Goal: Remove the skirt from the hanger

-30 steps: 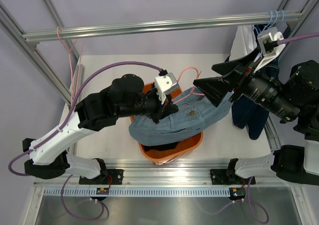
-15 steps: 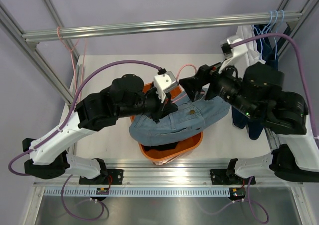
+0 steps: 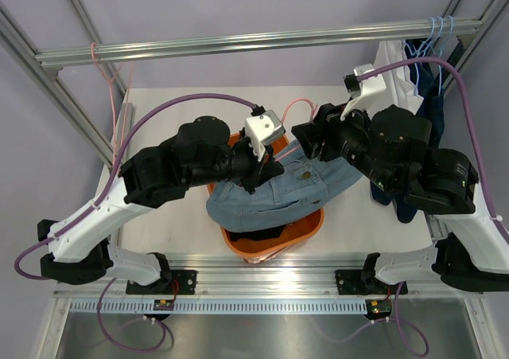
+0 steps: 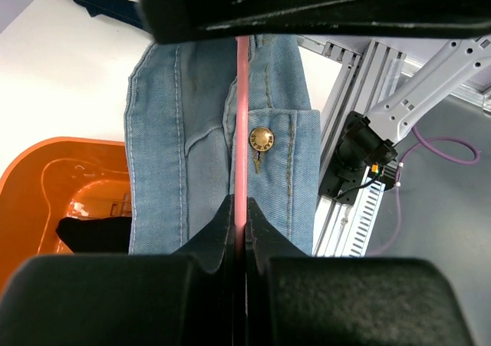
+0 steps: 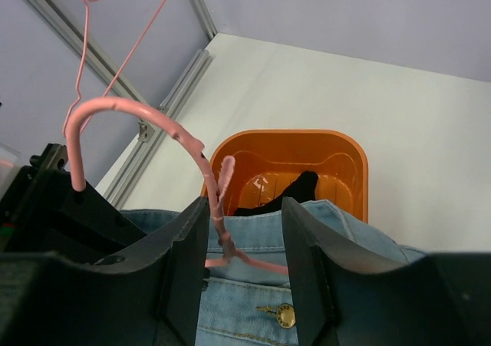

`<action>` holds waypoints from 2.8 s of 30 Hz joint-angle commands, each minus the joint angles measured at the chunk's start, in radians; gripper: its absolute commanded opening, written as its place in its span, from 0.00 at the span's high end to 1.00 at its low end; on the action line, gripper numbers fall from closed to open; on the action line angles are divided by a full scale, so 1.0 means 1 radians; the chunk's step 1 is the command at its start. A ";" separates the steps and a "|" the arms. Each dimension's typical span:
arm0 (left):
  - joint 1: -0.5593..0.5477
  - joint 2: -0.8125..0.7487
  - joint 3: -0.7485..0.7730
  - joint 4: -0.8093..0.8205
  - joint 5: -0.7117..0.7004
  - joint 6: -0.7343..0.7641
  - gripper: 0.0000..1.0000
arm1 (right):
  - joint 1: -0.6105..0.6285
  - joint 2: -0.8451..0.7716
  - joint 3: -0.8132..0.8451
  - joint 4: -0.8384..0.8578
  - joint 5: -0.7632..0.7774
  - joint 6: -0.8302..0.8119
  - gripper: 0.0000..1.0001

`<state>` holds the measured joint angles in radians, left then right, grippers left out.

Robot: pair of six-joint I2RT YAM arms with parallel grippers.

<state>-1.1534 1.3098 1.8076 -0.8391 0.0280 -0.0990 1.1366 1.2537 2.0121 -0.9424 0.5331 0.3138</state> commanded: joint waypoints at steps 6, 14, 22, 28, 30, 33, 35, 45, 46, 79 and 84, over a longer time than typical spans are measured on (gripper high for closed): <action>-0.008 -0.001 0.073 0.100 -0.022 -0.015 1.00 | 0.005 -0.022 -0.047 0.105 0.030 -0.011 0.55; -0.011 0.002 0.098 0.100 -0.023 -0.019 1.00 | 0.005 0.036 -0.004 0.108 0.004 -0.015 1.00; -0.014 -0.050 0.119 0.084 -0.106 -0.030 0.01 | 0.005 0.033 0.022 0.090 0.090 -0.036 1.00; -0.014 -0.202 -0.003 0.087 -0.178 -0.025 0.01 | 0.003 0.033 0.085 0.031 0.126 -0.068 1.00; -0.014 -0.233 -0.054 0.084 -0.192 -0.031 0.01 | 0.003 0.024 0.105 0.004 0.122 -0.079 1.00; -0.014 -0.288 -0.154 0.097 -0.211 -0.041 0.01 | 0.003 0.019 0.151 -0.038 0.136 -0.088 1.00; -0.014 -0.316 -0.206 0.100 -0.186 -0.045 0.01 | 0.003 0.015 0.180 -0.065 0.151 -0.093 1.00; -0.016 -0.360 -0.381 0.166 0.001 -0.061 0.01 | 0.003 0.038 0.316 -0.133 0.191 -0.087 1.00; -0.017 -0.360 -0.387 0.166 -0.002 -0.064 0.01 | 0.003 0.041 0.321 -0.133 0.195 -0.087 1.00; -0.017 -0.514 -0.576 0.304 -0.312 -0.177 1.00 | -0.012 -0.137 0.264 -0.080 0.595 0.013 1.00; -0.017 -0.475 -0.542 0.273 -0.379 -0.174 1.00 | -0.012 -0.032 0.266 -0.012 0.446 -0.033 1.00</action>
<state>-1.1767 0.8368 1.2121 -0.5720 -0.2432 -0.2707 1.1358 1.1263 2.2616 -0.9882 0.9977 0.3931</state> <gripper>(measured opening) 0.012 0.053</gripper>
